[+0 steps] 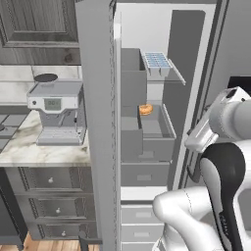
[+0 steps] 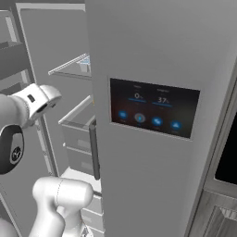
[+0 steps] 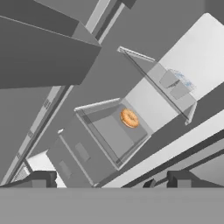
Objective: Open the freezer door, pick up the ice cube tray from the freezer, and place it on the dining counter.
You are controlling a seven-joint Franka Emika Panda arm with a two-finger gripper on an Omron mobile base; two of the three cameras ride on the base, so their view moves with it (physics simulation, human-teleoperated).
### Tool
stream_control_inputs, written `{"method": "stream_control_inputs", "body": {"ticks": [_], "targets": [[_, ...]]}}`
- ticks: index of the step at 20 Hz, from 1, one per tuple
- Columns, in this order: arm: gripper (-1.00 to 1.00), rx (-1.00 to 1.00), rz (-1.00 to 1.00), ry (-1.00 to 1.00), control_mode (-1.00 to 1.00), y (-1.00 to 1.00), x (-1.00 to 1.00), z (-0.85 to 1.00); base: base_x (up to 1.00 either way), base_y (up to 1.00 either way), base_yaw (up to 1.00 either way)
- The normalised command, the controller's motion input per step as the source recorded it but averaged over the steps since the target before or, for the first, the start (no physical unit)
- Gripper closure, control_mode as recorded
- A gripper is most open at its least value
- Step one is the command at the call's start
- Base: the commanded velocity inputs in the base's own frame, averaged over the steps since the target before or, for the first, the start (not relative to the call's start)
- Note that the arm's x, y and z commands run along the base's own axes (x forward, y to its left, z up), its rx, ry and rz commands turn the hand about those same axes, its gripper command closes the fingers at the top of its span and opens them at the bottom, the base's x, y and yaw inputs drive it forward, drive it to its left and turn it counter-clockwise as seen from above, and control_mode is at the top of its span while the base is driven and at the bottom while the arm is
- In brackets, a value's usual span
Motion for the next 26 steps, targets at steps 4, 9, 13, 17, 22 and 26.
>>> {"method": "stream_control_inputs", "body": {"ticks": [4,9,13,17,22,26], "targets": [[-1.00,-0.31,0.00,0.00,-1.00,0.08,0.07,0.19,0.00,0.00,0.00],[-1.00,-0.30,0.00,0.00,-1.00,0.02,0.12,0.15,0.00,0.00,0.00],[-1.00,-0.25,0.00,0.00,-1.00,0.00,0.12,0.20,0.00,0.00,0.00],[-1.00,-0.25,0.00,0.00,-1.00,0.00,0.18,0.17,0.00,0.00,0.00],[-1.00,-0.24,0.00,0.00,-1.00,0.00,0.31,0.08,0.00,0.00,0.00],[-1.00,-0.16,0.00,0.00,-1.00,0.00,0.42,0.09,0.00,0.00,0.00]]}}
